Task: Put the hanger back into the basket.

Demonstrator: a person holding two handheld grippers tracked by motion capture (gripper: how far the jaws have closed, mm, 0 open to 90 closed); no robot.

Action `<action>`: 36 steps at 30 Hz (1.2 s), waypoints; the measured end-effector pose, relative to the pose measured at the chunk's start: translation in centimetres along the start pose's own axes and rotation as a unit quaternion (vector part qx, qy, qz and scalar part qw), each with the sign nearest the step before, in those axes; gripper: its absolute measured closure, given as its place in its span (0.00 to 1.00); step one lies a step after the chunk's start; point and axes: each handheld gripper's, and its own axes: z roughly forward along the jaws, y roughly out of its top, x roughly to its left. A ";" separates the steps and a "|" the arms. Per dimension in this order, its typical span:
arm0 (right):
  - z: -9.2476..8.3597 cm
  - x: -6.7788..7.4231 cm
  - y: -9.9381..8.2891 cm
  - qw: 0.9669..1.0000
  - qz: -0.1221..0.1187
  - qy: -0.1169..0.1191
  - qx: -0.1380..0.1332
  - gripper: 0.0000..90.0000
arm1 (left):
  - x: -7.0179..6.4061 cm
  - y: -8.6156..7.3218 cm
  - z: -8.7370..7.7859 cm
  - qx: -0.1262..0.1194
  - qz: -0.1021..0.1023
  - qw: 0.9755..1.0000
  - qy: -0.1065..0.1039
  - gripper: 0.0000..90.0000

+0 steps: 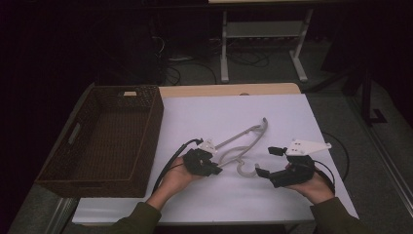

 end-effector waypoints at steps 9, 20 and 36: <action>-2.2 -0.7 -2.3 0.999 0.030 -0.037 -0.010 0.08 | 0.0 0.5 -1.3 -0.010 -0.001 1.000 0.005 0.91; -3.2 -0.9 -4.1 0.997 0.052 -0.060 -0.011 0.06 | -0.3 2.0 -3.1 -0.029 -0.012 0.999 0.007 0.91; -3.5 -0.9 -4.6 0.996 0.054 -0.074 -0.017 0.05 | -0.2 5.9 -7.2 -0.046 -0.015 0.999 0.022 0.91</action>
